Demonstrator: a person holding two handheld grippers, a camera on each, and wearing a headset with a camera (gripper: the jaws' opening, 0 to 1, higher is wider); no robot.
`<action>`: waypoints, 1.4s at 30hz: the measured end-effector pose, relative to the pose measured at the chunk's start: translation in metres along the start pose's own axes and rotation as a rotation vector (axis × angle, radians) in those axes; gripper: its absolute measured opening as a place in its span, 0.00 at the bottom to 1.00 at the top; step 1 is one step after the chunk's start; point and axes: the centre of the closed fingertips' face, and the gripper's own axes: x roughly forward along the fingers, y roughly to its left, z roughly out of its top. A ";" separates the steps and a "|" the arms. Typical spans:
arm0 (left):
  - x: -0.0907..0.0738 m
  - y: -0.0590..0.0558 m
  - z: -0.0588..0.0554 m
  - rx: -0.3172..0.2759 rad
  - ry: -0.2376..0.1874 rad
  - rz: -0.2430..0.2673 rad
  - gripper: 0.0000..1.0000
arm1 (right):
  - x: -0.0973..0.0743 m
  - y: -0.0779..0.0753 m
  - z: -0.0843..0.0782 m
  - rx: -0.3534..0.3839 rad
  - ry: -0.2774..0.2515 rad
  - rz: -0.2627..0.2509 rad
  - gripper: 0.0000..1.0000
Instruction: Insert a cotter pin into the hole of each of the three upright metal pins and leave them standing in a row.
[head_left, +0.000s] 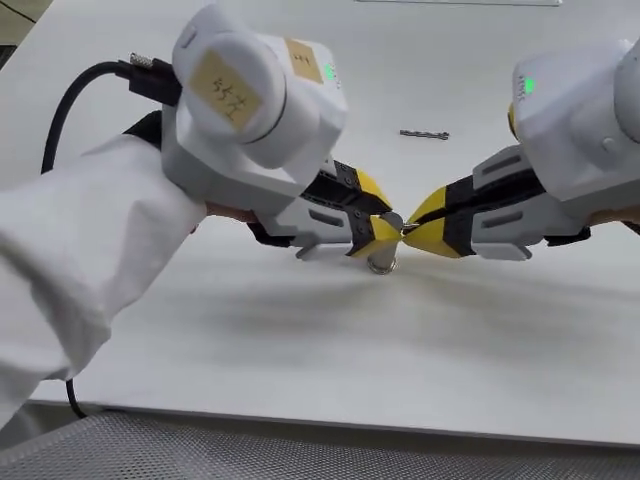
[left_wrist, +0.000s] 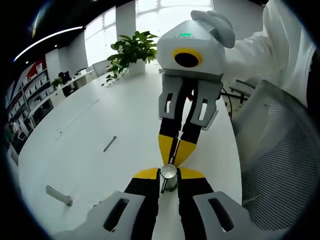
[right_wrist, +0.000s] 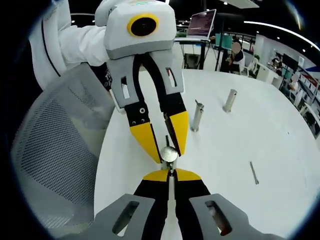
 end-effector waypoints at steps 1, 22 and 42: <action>0.000 0.000 0.000 0.006 0.000 0.001 0.10 | 0.000 0.000 0.001 -0.007 -0.006 -0.001 0.00; 0.002 0.001 -0.002 0.005 0.010 0.001 0.10 | -0.005 -0.001 -0.002 -0.008 -0.004 -0.016 0.00; -0.007 -0.004 -0.001 0.047 -0.014 0.014 0.25 | -0.003 0.003 0.006 0.042 -0.056 0.005 0.11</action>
